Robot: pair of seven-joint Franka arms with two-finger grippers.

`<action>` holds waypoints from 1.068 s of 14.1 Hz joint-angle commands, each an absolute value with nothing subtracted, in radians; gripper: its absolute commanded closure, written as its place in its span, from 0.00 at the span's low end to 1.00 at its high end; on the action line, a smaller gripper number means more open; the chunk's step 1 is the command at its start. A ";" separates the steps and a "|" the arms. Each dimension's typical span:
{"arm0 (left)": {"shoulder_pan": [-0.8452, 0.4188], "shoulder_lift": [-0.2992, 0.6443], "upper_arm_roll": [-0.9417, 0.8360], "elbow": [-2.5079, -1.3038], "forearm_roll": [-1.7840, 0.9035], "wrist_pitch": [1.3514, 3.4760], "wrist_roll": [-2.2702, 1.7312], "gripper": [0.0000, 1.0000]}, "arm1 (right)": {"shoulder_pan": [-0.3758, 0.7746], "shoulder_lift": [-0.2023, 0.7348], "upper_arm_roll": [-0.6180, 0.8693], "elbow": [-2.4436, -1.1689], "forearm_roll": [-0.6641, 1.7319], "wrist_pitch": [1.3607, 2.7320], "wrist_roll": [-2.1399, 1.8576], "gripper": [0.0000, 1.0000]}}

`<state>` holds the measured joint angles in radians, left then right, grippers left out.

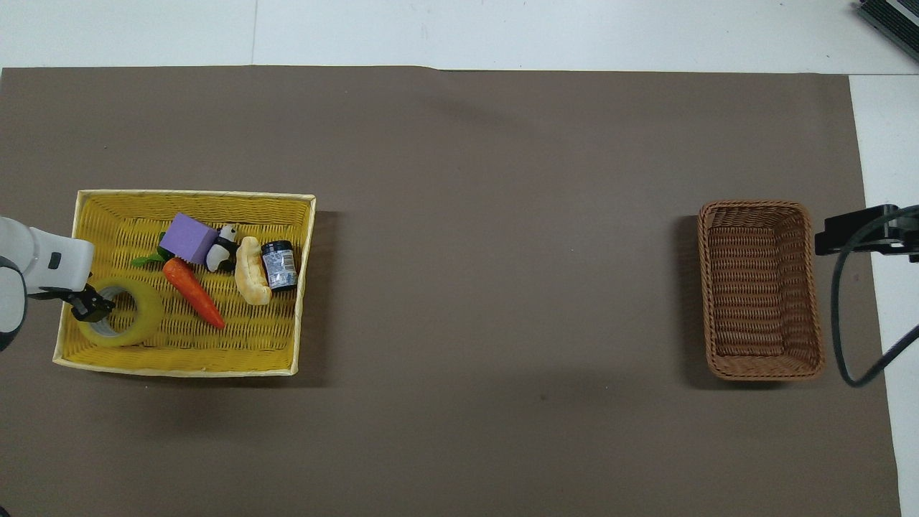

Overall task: Move tape to another basket
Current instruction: 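Close the left gripper on the rim of the tape roll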

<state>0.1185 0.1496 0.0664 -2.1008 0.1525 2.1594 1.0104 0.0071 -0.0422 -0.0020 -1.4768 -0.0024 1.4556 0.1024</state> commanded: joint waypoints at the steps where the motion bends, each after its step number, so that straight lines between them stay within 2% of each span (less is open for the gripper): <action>1: 0.132 0.153 0.058 -2.163 0.172 2.241 1.022 0.58 | -0.005 -0.054 -0.002 -1.496 0.021 1.470 0.075 0.00; 2: 0.132 0.152 0.060 -2.187 0.170 2.284 1.019 0.68 | -0.005 -0.054 -0.002 -1.496 0.021 1.470 0.077 0.00; 3: 0.133 0.149 0.060 -2.206 0.172 2.301 1.019 0.87 | -0.005 -0.055 -0.002 -1.496 0.021 1.470 0.075 0.00; 4: 0.135 0.150 0.060 -2.201 0.172 2.299 1.022 1.00 | -0.005 -0.055 -0.002 -1.496 0.021 1.470 0.077 0.00; 6: 0.133 0.161 0.060 -2.156 0.170 2.245 1.017 1.00 | -0.005 -0.055 -0.002 -1.496 0.021 1.470 0.077 0.00; 10: 0.115 0.195 0.055 -1.927 0.152 1.973 0.956 1.00 | -0.005 -0.055 -0.002 -1.496 0.021 1.470 0.077 0.00; 15: 0.049 0.189 0.041 -1.826 0.082 1.867 0.637 1.00 | -0.021 -0.055 -0.008 -1.485 0.037 1.465 0.071 0.00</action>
<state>0.0767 0.1695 0.0377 -1.8869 0.1194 1.9239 0.7487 0.0044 -0.0423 -0.0055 -1.4766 0.0028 1.4556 0.1024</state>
